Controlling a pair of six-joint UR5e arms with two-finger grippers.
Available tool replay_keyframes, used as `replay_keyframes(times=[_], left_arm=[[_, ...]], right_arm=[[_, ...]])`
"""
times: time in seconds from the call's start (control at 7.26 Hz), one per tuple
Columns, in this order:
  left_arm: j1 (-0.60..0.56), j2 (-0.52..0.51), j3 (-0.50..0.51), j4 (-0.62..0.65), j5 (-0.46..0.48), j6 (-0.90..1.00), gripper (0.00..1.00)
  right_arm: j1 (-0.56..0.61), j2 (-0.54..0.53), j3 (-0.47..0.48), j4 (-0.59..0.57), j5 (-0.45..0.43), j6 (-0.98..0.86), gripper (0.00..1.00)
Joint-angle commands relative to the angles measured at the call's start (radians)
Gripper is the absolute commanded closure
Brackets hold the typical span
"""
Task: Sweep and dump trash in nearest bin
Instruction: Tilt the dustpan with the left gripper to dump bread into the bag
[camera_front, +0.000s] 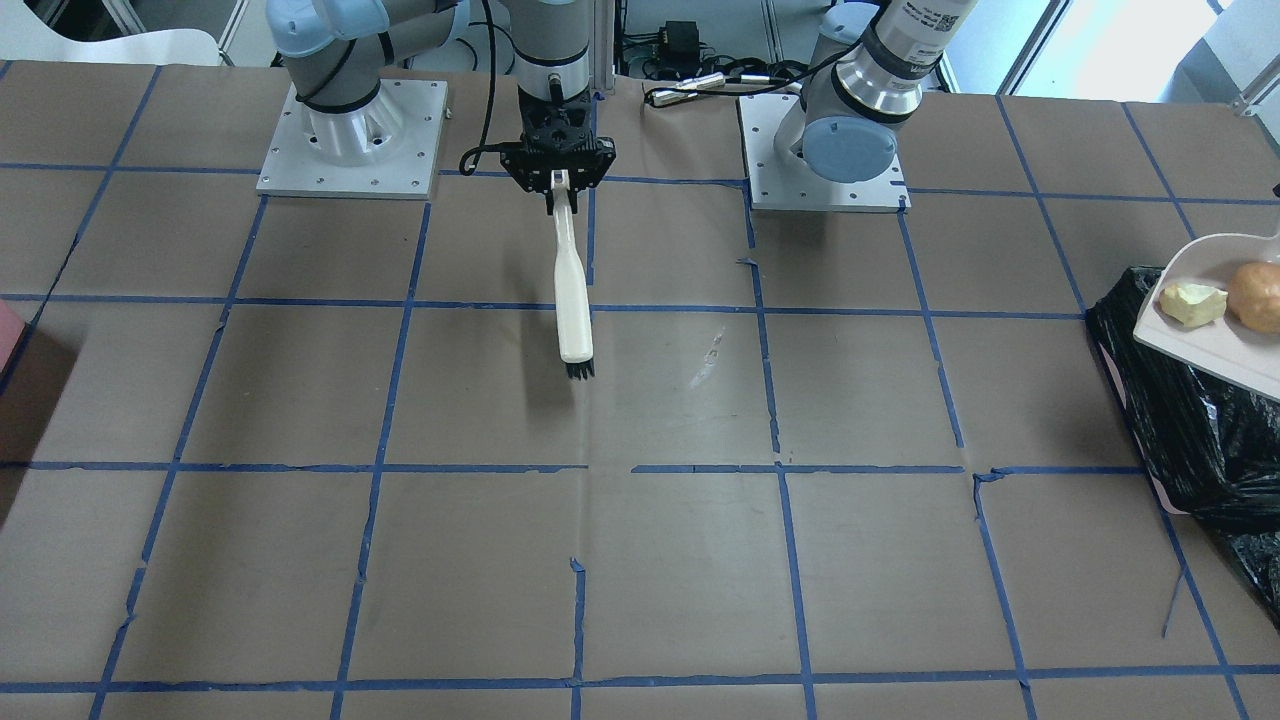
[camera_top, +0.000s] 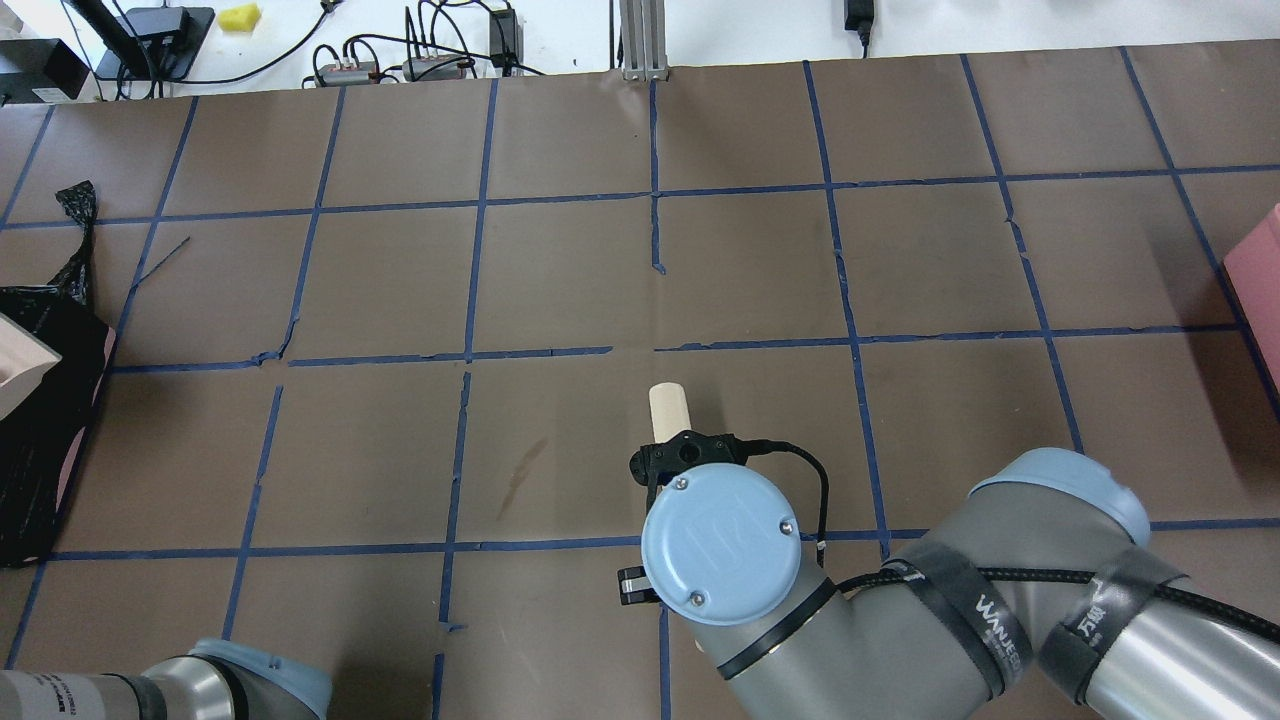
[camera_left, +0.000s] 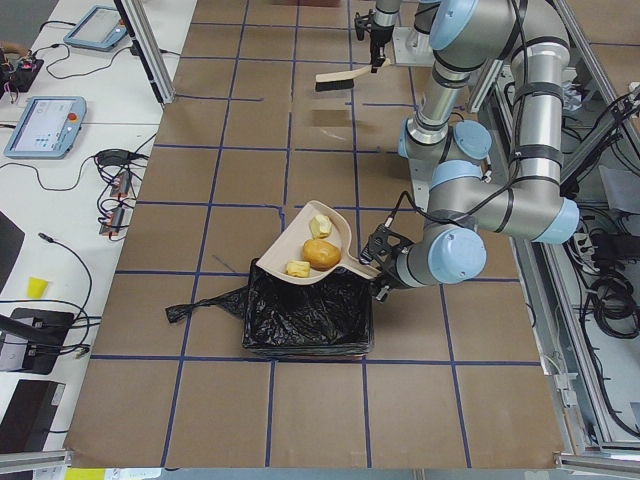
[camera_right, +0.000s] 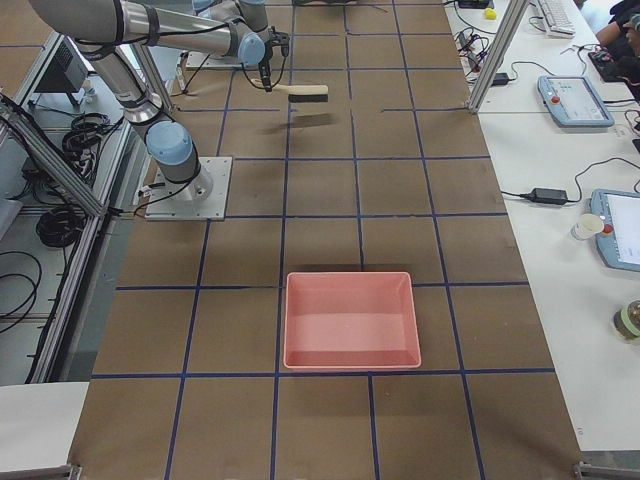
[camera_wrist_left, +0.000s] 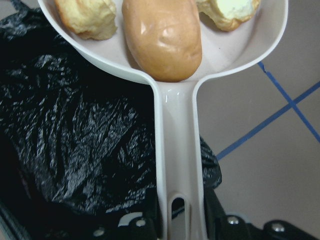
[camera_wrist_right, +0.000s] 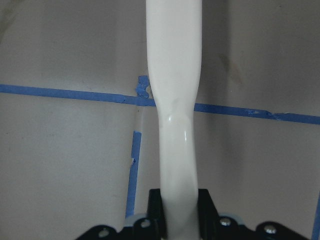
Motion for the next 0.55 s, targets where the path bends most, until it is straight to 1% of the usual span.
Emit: replay_keyframes(times=[0.0,0.14,0.28,0.41], left_arm=[[0.012,-0.027,0.096,0.033,0.145,0.008,0.98],[0.01,-0.027,0.121,0.047,0.166,0.016,0.98],[0.01,-0.033,0.13,0.054,0.186,0.017,0.98],[0.01,-0.047,0.133,0.089,0.213,0.019,0.98]], right_arm=[[0.003,0.087,0.004,-0.108,0.017,0.005,0.76],[0.001,0.128,0.003,-0.152,0.017,0.005,0.76],[0.001,0.152,0.003,-0.166,0.016,0.004,0.76],[0.001,0.153,0.007,-0.168,0.005,-0.004,0.76]])
